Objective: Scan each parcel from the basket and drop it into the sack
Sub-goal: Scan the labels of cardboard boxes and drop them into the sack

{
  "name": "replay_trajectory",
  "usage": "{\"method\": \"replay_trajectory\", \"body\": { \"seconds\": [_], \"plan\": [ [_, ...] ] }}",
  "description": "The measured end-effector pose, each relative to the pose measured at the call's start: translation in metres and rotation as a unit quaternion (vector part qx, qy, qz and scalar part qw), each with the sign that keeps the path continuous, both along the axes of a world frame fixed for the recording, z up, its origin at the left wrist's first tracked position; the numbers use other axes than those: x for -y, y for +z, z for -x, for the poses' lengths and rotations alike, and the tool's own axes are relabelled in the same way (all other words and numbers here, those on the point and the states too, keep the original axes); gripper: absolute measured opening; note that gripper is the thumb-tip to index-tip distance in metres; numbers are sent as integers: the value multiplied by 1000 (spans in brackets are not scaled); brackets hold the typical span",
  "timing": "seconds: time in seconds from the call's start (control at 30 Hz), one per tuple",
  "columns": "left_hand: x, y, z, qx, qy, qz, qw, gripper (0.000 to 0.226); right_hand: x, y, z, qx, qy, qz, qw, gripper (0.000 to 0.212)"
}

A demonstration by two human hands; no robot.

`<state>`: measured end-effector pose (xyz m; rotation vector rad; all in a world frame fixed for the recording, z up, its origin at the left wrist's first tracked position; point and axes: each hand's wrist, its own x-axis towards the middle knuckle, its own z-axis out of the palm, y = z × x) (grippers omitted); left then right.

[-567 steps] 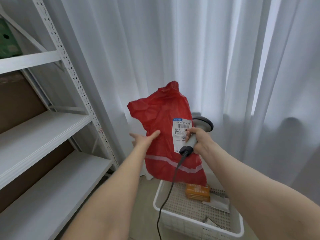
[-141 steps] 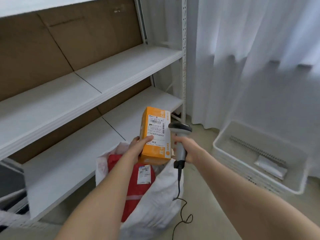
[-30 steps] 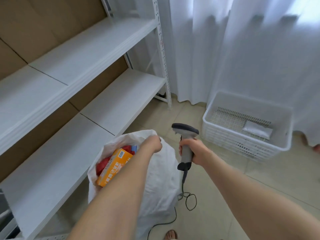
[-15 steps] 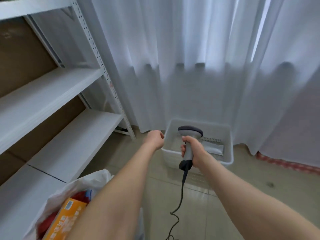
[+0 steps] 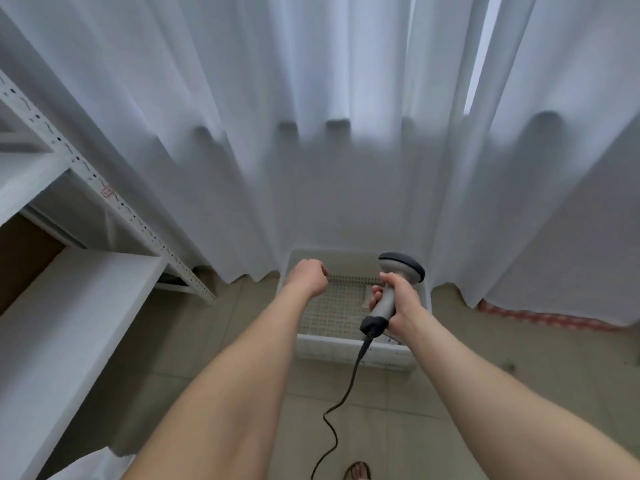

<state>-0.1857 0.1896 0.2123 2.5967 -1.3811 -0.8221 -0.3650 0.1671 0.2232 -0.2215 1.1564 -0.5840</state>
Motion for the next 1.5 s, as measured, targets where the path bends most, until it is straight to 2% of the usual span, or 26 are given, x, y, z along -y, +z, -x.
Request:
{"method": "replay_trajectory", "body": {
  "seconds": [0.27, 0.43, 0.7, 0.8, 0.9, 1.0, 1.13, 1.33, 1.43, 1.5],
  "plan": [
    [126, -81, 9, -6, -31, -65, 997, 36, 124, -87, 13, -60, -21, -47, 997, 12],
    [187, -162, 16, -45, -18, -96, 994, 40, 188, -171, 8, -91, 28, -80, 992, 16],
    [230, -333, 14, -134, 16, -156, 978, 40, 250, -336, -15, -96, 57, -148, 983, 17],
    [241, -412, 11, -155, 19, -183, 971, 42, 264, -409, -18, -129, 54, -184, 973, 15],
    [247, -488, 13, -182, 34, -216, 959, 43, 271, -486, -14, -167, 70, -209, 961, 28],
    [248, -556, 18, -211, 50, -249, 944, 47, 270, -555, -6, -210, 103, -234, 944, 24],
    [247, -635, 28, -239, 81, -274, 928, 53, 256, -627, 6, -176, 125, -276, 937, 17],
    [246, -692, 37, -276, 143, -296, 903, 60, 248, -681, 13, -186, 108, -263, 940, 10],
    [246, -690, 37, -320, 179, -313, 876, 51, 251, -684, 10, -164, 106, -284, 939, 18],
    [247, -684, 30, -336, 237, -274, 869, 55, 256, -677, 2, -145, 90, -266, 949, 19]
  ]
}}
